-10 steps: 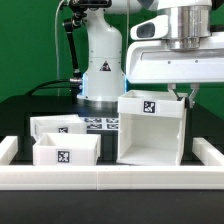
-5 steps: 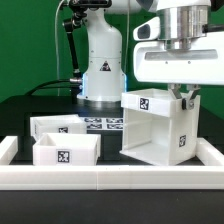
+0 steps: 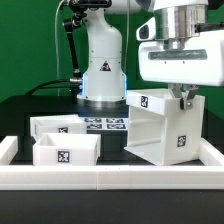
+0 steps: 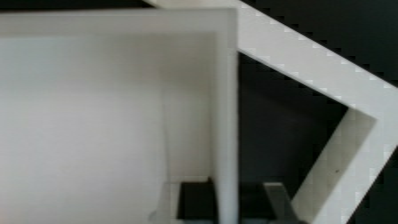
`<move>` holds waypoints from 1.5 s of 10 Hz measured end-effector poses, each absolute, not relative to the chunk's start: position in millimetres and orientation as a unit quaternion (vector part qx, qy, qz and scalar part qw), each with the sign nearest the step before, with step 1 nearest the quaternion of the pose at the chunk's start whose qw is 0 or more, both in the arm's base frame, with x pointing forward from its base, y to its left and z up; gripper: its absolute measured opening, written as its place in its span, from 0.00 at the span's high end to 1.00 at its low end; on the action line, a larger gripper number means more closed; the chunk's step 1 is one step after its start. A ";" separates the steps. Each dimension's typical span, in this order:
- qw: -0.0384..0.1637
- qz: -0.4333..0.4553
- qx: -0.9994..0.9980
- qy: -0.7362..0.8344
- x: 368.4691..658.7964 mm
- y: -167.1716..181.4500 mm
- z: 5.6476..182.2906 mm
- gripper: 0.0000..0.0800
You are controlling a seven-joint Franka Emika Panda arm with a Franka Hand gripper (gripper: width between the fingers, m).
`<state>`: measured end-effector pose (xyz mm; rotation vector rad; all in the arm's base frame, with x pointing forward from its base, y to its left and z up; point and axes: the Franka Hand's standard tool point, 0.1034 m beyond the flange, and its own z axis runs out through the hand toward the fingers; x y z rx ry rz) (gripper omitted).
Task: Assemble drawer
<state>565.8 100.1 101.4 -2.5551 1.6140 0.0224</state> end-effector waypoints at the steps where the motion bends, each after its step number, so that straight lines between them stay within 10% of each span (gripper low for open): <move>1: 0.062 0.011 -0.823 0.565 566.1 99.0 101.6 0.95; 15: 0.085 0.023 -0.744 0.662 637.1 91.9 101.2 0.95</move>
Offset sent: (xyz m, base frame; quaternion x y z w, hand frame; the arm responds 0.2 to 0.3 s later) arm 0.0214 -0.0092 -0.0026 0.0049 -0.0244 0.2302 0.9728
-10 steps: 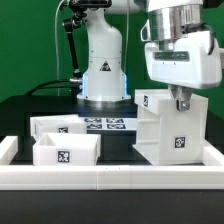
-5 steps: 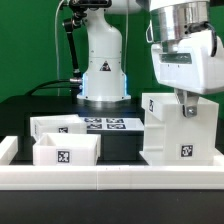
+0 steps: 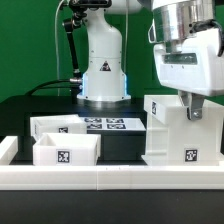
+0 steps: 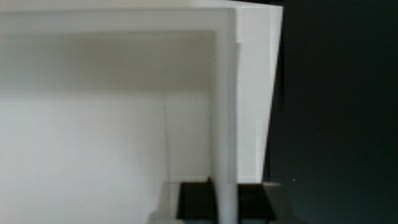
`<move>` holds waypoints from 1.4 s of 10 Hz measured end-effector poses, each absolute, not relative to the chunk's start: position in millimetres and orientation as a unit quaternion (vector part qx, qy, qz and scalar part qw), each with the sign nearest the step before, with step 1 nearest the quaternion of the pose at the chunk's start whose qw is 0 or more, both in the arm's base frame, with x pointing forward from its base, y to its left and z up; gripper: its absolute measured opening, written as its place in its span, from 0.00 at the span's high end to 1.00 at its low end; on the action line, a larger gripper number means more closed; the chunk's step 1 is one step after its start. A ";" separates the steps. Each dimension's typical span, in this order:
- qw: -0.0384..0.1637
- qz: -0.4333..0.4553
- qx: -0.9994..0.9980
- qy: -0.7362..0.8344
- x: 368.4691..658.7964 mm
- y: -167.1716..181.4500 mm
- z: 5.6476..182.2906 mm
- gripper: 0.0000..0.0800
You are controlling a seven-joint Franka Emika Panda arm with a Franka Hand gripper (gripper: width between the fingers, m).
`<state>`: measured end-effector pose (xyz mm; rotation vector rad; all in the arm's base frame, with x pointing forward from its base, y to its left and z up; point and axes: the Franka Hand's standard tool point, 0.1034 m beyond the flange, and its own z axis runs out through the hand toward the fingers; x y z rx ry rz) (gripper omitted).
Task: Assemble drawer
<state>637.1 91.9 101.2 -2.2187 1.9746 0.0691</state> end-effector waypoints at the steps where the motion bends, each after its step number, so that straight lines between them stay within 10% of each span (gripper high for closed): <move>1: 0.085 0.023 -0.744 0.662 637.2 92.0 101.3 0.95; 4: 0.086 0.022 -0.749 0.656 637.0 93.6 101.2 0.73; 6: 0.086 0.022 -0.753 0.652 636.9 94.4 101.1 0.34; 14: 0.115 -0.001 -0.873 0.474 629.4 76.3 151.2 0.19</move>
Offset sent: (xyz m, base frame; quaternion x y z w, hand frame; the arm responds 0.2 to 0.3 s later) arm 0.0000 0.0000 0.0000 0.0000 0.0000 0.0000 1.0000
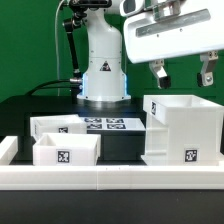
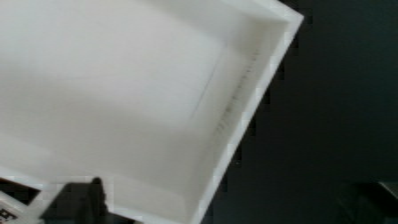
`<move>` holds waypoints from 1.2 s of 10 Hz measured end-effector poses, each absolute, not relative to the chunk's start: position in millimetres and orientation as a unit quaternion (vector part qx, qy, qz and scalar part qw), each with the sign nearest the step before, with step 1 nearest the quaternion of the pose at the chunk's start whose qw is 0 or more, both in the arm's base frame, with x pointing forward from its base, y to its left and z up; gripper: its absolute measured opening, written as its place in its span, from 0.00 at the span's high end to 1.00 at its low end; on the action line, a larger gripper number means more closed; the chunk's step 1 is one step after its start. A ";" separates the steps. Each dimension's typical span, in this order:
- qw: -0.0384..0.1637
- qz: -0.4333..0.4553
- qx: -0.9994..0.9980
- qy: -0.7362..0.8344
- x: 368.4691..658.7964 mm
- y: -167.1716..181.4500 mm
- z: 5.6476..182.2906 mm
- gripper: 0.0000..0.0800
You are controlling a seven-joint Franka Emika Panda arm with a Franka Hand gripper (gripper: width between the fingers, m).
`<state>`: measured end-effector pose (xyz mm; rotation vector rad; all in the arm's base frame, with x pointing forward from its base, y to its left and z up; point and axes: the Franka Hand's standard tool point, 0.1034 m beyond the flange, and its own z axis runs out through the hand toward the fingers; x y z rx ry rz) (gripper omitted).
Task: Assemble drawer
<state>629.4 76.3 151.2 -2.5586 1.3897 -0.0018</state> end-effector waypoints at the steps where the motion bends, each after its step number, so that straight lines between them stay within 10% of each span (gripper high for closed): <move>1: 0.115 0.000 -0.874 0.472 629.2 77.1 150.2 0.19; 12: 0.071 -0.020 -0.996 0.054 623.2 -3.2 144.7 0.19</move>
Offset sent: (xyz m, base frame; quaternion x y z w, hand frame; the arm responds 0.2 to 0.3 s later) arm 0.0057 -0.0628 0.0068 -0.1531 0.0014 -0.3796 0.9124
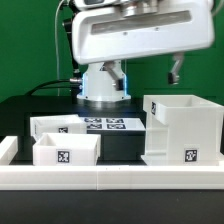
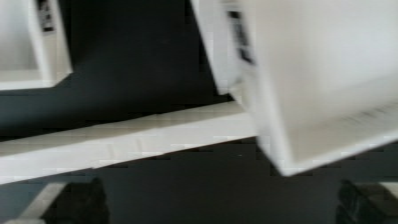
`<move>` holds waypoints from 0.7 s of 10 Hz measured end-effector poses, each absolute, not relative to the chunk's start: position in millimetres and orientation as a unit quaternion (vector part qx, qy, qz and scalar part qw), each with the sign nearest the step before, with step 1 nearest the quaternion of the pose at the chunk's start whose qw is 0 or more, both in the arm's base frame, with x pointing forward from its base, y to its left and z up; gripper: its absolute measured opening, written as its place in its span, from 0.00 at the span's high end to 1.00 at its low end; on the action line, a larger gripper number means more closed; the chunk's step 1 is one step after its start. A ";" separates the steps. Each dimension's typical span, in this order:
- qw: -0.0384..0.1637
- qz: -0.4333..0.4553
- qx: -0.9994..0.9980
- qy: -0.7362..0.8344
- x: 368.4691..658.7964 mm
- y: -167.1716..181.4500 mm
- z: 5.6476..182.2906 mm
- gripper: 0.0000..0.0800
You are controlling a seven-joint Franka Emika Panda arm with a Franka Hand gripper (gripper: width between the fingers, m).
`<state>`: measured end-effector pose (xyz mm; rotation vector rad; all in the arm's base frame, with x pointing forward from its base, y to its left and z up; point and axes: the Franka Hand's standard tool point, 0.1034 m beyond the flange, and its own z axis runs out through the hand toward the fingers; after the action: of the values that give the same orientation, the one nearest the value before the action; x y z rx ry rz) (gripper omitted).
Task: Assemble drawer
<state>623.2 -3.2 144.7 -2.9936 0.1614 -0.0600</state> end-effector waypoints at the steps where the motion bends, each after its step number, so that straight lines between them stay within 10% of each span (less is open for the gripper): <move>1: 0.066 -0.019 -0.996 0.052 617.6 -21.9 138.7 0.19; 7: 0.049 -0.024 -0.997 0.051 604.7 -63.3 106.2 0.19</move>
Offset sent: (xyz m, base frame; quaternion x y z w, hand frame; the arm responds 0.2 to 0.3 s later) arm -0.0109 -0.0450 -0.0366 -0.0289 0.0192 0.0104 0.9993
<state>604.7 -63.3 106.2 -3.0394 0.1552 -0.0731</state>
